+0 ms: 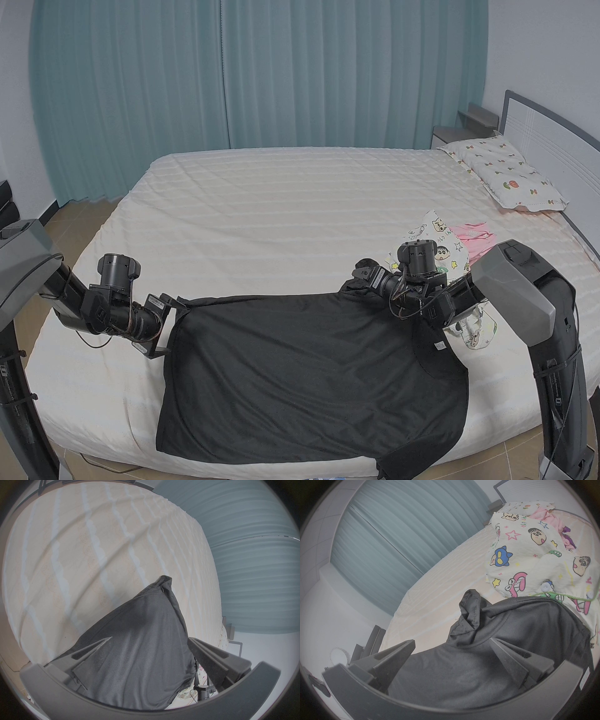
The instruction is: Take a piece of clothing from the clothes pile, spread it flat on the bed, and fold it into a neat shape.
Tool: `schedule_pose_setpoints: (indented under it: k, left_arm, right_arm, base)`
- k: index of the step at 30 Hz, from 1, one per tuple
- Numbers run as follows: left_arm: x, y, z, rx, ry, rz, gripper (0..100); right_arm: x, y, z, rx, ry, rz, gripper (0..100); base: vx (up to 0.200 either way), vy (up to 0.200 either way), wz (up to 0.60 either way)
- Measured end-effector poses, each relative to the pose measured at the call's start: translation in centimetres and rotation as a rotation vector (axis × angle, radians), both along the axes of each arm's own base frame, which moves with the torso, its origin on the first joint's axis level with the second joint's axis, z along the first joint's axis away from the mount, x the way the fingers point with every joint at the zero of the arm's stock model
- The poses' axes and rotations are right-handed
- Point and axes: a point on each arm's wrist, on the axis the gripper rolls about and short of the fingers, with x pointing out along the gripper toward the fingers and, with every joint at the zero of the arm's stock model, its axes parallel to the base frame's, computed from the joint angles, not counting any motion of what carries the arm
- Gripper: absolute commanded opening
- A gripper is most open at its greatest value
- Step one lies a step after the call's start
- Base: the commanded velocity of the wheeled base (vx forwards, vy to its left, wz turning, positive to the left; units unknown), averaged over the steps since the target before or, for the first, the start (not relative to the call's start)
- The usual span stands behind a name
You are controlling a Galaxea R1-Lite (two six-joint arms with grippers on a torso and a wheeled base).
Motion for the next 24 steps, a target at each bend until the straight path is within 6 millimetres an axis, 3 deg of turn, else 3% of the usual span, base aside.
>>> schedule_pose_setpoints:
  k: [11,20,21,24]
  left_arm:
    - [0.0,0.0,-0.1,-0.001,0.003,0.001,100]
    - [0.0,0.0,-0.1,-0.001,0.004,0.001,100]
    - [0.0,0.0,-0.1,-0.001,0.004,0.001,100]
    - [0.0,0.0,-0.1,-0.001,0.004,0.001,100]
  right_arm:
    - [1.8,1.2,-1.0,0.015,0.005,-0.009,100]
    - [2.6,0.9,-1.9,0.003,0.004,-0.043,100]
    - [2.7,0.8,-2.0,0.002,0.005,-0.045,0]
    - [2.9,1.0,-2.3,0.002,0.0,-0.049,0]
  base:
    - [0.0,0.0,0.0]
    - [0.0,0.0,0.0]
    - [0.0,0.0,0.0]
    - [0.0,0.0,0.0]
